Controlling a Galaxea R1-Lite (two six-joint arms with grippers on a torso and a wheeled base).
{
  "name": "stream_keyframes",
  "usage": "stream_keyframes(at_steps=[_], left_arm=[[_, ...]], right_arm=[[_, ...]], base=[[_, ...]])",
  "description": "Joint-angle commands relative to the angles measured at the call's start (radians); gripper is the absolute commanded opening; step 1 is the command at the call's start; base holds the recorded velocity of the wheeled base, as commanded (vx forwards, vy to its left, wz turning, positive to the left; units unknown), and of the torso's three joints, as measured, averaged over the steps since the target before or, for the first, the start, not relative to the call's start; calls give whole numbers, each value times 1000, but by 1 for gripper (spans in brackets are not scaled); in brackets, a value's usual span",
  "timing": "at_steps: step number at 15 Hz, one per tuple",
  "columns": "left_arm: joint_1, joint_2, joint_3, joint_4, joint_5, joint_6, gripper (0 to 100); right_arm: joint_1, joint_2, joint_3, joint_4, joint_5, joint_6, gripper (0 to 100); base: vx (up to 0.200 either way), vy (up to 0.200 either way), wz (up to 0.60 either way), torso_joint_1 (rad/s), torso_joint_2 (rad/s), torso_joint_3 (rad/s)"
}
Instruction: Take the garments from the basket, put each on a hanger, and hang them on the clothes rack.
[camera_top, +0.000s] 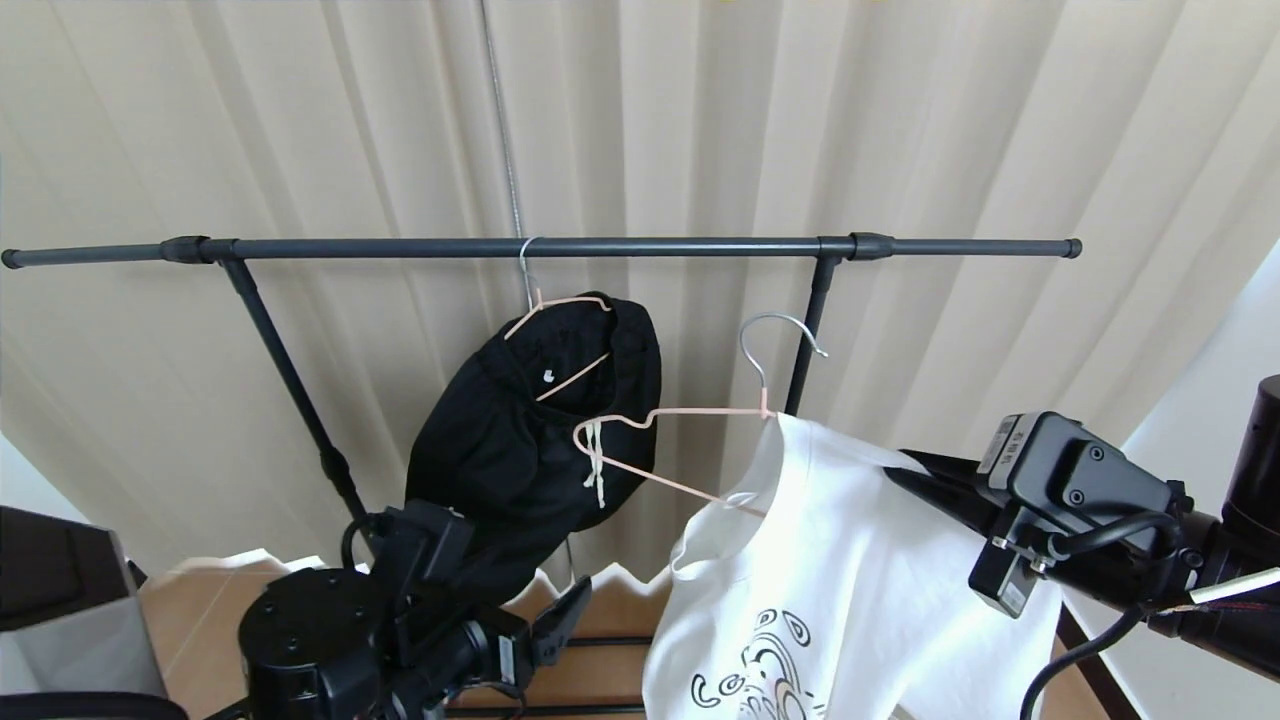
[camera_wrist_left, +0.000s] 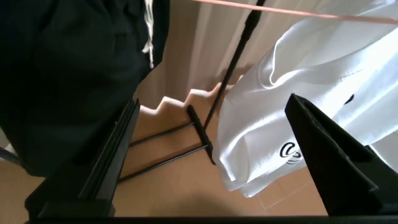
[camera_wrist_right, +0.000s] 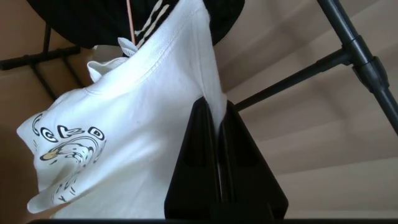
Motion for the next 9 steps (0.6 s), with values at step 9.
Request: stream_keyframes(at_steps=[9], left_arm=[[-91, 215, -264, 47, 59, 2, 100]], right_arm=[[108, -22, 9, 1, 0, 26, 0]], base=[[0, 0, 0, 0, 0, 0]])
